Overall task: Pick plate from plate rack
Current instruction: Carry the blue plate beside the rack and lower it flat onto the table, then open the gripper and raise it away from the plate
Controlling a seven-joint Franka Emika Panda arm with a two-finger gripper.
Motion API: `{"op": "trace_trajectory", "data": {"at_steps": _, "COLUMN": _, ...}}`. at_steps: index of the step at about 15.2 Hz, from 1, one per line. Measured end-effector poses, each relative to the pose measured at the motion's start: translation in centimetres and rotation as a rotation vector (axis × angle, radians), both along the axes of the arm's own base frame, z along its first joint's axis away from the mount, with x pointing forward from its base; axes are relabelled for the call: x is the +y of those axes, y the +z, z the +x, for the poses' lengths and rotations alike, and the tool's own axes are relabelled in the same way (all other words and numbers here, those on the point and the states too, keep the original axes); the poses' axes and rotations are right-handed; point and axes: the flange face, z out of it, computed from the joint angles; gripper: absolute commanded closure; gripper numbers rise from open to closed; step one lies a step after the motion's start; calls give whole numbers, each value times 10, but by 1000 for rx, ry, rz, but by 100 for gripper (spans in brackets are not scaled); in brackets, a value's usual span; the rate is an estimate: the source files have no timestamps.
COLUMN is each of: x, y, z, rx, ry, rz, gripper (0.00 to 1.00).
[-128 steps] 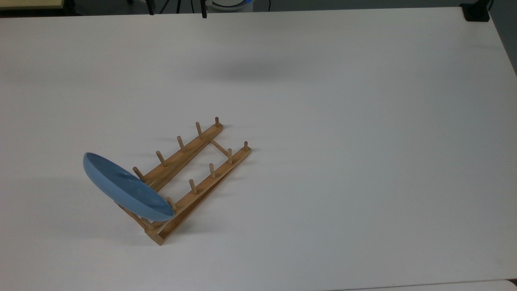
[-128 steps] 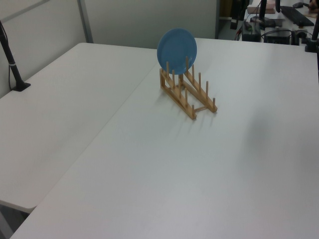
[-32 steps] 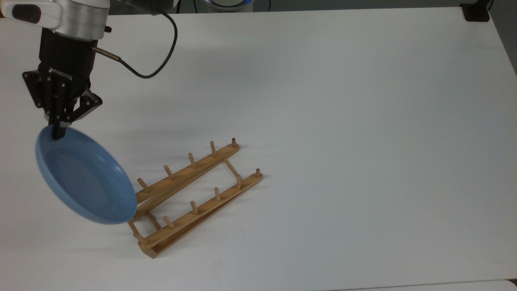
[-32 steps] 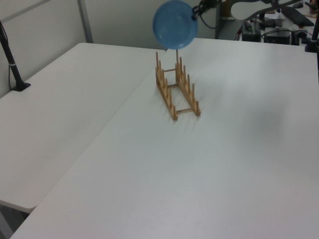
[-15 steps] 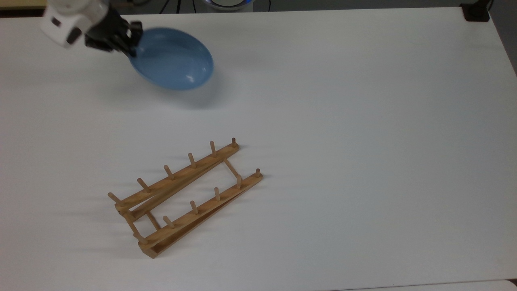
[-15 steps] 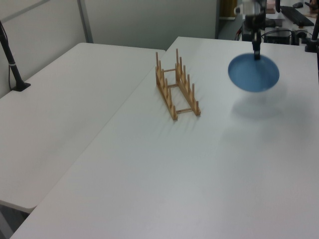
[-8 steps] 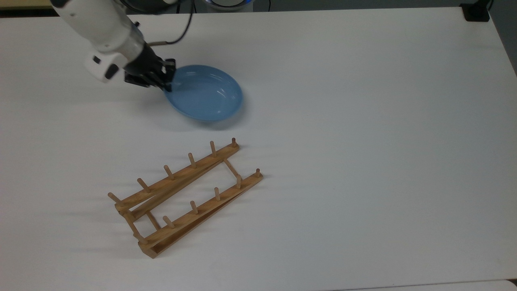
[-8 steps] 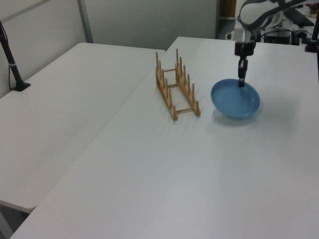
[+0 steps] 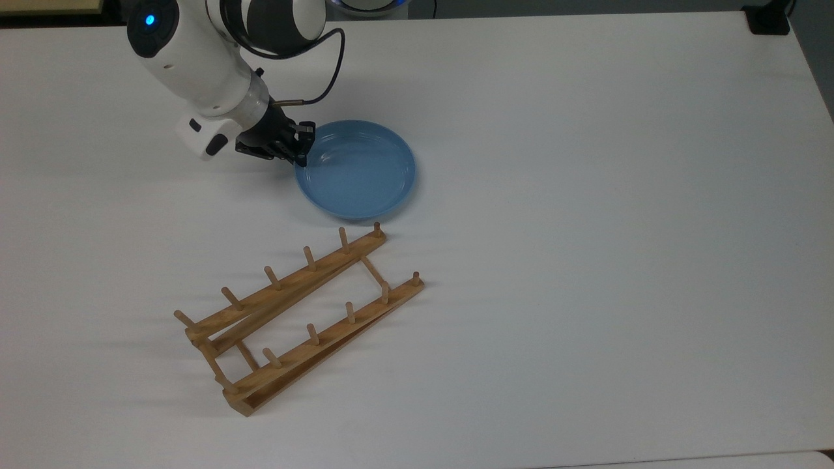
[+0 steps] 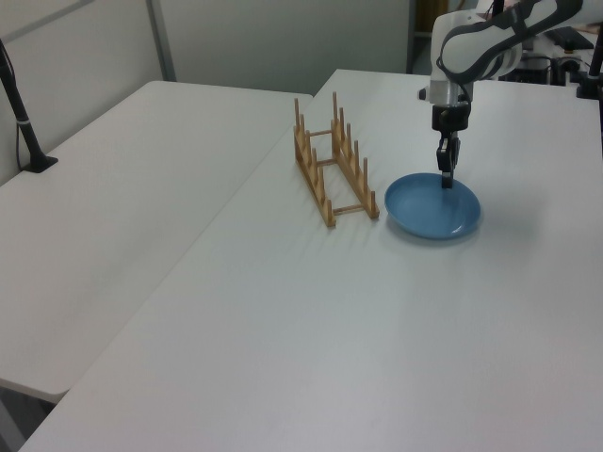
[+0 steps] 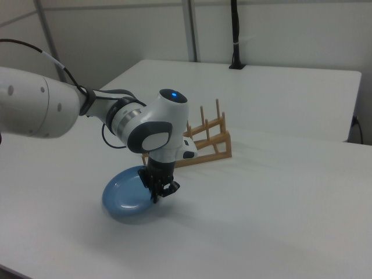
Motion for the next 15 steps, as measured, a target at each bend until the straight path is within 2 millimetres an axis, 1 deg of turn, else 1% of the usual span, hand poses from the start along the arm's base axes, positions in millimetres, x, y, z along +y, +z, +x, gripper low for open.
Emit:
{"op": "trace_trajectory", "data": {"at_steps": 1, "x": 0, "y": -1, "z": 0, "rx": 2, "ry": -1, "rz": 0, "gripper": 58}}
{"op": "trace_trajectory", "data": {"at_steps": 2, "x": 0, "y": -1, "z": 0, "rx": 4, "ry": -2, "rz": 1, "gripper": 29}}
{"op": "trace_trajectory", "data": {"at_steps": 3, "x": 0, "y": -4, "z": -1, "rx": 8, "ry": -1, "rz": 2, "gripper": 5}}
{"op": "trace_trajectory", "data": {"at_steps": 4, "x": 0, "y": -6, "z": -1, "rx": 12, "ry": -2, "rz": 3, "gripper": 0}}
{"op": "trace_trajectory", "data": {"at_steps": 8, "x": 0, "y": -9, "z": -2, "rx": 25, "ry": -1, "rz": 8, "gripper": 0}}
{"op": "trace_trajectory", "data": {"at_steps": 10, "x": 0, "y": -1, "z": -2, "rx": 23, "ry": 0, "rz": 9, "gripper": 0}}
{"op": "trace_trajectory", "data": {"at_steps": 12, "x": -1, "y": 19, "z": -2, "rx": 10, "ry": -7, "rz": 6, "gripper": 0}}
{"op": "trace_trajectory", "data": {"at_steps": 13, "x": -1, "y": 33, "z": -2, "rx": -1, "ry": -20, "rz": 2, "gripper": 0}}
{"op": "trace_trajectory", "data": {"at_steps": 15, "x": 1, "y": 71, "z": -3, "rx": -20, "ry": -51, "rz": -5, "gripper": 0}}
